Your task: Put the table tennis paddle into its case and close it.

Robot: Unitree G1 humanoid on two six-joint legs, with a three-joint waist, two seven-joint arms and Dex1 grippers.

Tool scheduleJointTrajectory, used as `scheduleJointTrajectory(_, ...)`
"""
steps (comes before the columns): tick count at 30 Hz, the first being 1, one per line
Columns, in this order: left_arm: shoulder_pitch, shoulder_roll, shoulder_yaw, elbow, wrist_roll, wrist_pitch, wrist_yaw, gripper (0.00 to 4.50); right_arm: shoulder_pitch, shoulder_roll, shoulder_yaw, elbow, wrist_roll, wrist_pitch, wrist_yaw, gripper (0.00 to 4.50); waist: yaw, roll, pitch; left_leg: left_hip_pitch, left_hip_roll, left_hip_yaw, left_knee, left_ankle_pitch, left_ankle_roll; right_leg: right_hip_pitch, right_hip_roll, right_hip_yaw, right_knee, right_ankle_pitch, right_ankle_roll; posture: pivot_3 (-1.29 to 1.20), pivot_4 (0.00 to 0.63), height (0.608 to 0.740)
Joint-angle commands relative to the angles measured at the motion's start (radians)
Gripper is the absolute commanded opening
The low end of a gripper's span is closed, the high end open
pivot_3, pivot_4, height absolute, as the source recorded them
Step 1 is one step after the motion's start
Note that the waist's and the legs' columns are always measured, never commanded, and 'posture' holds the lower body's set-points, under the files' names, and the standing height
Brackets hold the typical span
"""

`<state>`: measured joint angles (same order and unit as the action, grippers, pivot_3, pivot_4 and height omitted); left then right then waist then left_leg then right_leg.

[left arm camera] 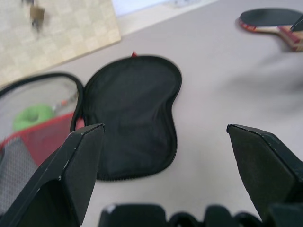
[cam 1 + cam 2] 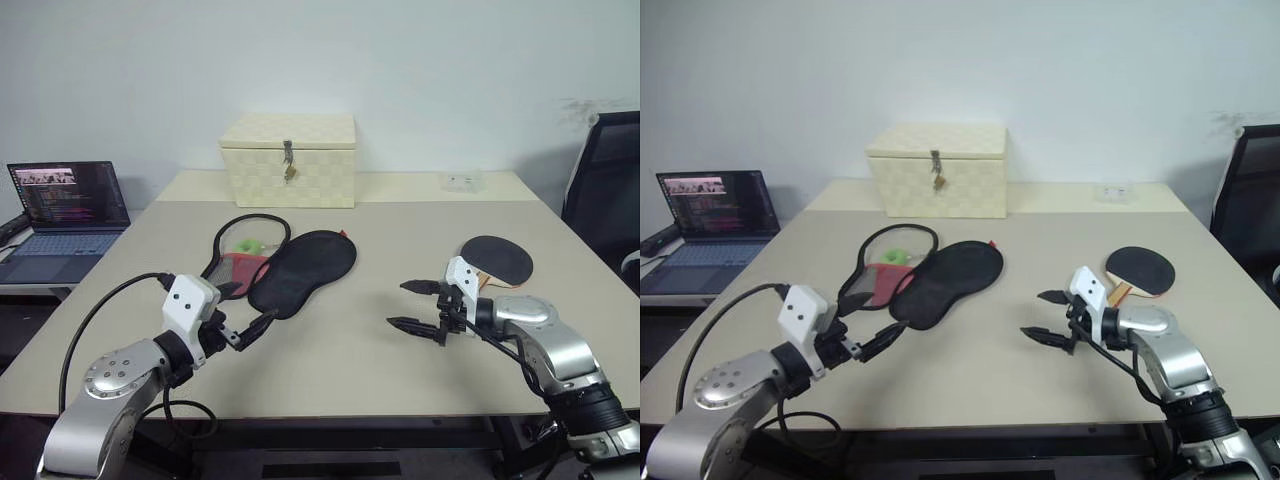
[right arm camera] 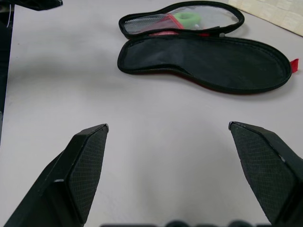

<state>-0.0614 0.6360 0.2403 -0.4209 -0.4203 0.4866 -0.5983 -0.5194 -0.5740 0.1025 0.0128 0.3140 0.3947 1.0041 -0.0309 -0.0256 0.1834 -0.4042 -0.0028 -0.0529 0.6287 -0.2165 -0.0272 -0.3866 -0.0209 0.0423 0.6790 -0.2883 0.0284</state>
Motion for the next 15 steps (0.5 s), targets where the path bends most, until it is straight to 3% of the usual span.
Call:
scheduleJointTrajectory(1, -0.008, -0.012, 0.028, 0.002, -0.009, -0.031, 0.006, 4.50, 0.002, -0.013, -0.001, -0.075, 0.012, 0.025, 0.004, 4.48, 0.000, 0.000, 0.000, 0.000, 0.000, 0.000, 0.000, 0.000, 0.000, 0.000, 0.000, 0.000, 0.000, 0.000, 0.000, 0.00, 0.150, 0.740)
scheduleJointTrajectory(8, -0.038, -0.030, 0.050, 0.027, -0.081, -0.014, -0.017, 4.50, -0.015, 0.039, -0.013, -0.124, 0.027, 0.201, -0.125, 4.48, 0.000, 0.000, 0.000, 0.000, 0.000, 0.000, 0.001, 0.000, 0.000, 0.000, 0.000, 0.000, 0.000, 0.000, 0.000, 0.00, 0.150, 0.740)
scheduleJointTrajectory(15, -0.059, 0.076, 0.080, 0.124, -0.116, -0.021, -0.158, 4.50, -0.080, 0.168, -0.004, -0.140, 0.070, 0.421, -0.265, 4.48, -0.002, 0.000, 0.000, 0.000, 0.001, -0.001, 0.000, 0.000, 0.000, -0.001, 0.001, -0.001, 0.001, -0.001, -0.001, 0.00, 0.150, 0.740)
